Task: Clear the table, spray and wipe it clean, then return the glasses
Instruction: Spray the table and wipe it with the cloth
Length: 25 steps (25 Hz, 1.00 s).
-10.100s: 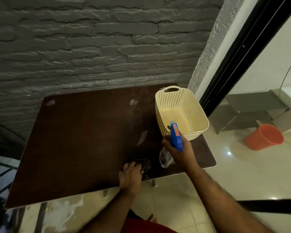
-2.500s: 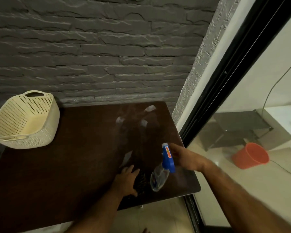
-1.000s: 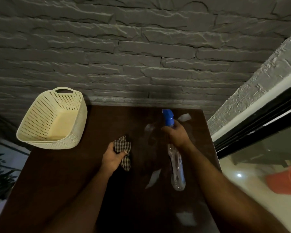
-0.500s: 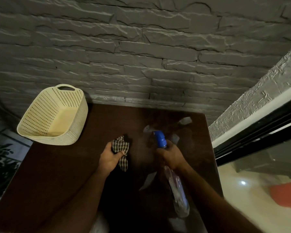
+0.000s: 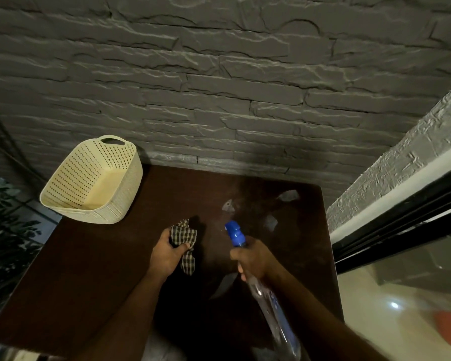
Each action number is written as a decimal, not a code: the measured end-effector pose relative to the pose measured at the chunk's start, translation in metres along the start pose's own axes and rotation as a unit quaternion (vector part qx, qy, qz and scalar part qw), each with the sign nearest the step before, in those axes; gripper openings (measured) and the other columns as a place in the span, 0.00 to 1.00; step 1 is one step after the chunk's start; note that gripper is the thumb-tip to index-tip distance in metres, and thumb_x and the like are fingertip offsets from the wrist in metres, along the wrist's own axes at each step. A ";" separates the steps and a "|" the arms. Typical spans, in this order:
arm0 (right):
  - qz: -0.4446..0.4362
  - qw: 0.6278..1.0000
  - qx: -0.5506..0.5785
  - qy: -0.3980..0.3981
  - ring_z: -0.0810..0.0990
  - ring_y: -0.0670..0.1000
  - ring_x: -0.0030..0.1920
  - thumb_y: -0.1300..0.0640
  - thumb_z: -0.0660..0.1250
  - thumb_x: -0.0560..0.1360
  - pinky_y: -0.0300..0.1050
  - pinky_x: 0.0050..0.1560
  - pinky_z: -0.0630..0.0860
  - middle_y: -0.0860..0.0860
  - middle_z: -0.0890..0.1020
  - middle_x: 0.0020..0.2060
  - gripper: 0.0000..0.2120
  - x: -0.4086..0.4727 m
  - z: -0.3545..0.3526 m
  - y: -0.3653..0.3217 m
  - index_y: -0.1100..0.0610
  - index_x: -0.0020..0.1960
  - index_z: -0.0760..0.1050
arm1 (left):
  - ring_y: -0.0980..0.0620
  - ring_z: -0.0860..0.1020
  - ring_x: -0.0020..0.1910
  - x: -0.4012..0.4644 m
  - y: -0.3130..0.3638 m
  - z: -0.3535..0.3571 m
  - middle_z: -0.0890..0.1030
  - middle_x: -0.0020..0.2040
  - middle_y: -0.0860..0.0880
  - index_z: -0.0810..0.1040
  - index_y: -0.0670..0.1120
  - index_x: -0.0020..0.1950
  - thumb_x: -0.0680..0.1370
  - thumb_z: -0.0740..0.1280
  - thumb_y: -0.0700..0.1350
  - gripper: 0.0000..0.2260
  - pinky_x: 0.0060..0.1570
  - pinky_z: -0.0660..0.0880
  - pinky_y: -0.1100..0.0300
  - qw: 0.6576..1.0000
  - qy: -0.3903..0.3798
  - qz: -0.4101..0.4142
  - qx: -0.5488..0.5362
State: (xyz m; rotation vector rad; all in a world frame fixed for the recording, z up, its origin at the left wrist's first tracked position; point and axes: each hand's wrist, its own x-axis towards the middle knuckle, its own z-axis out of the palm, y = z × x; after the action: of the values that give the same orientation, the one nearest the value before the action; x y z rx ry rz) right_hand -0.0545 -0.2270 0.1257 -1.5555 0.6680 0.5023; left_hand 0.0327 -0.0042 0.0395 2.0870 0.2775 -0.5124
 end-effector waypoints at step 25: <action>-0.098 0.980 0.166 0.057 0.73 0.52 0.25 0.65 0.70 0.68 0.45 0.29 0.69 0.54 0.75 0.26 0.06 0.138 -0.029 -0.077 0.61 0.44 0.75 | 0.44 0.66 0.64 0.221 0.099 0.116 0.71 0.66 0.47 0.74 0.53 0.66 0.79 0.61 0.56 0.17 0.58 0.66 0.48 0.886 0.112 0.204 0.402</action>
State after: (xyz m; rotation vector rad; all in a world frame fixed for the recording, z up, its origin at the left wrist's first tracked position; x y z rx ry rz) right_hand 0.0968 -0.2707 0.0930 -1.3212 0.6409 0.1438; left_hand 0.2385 -0.1565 -0.0432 2.9172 -0.3091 -0.1189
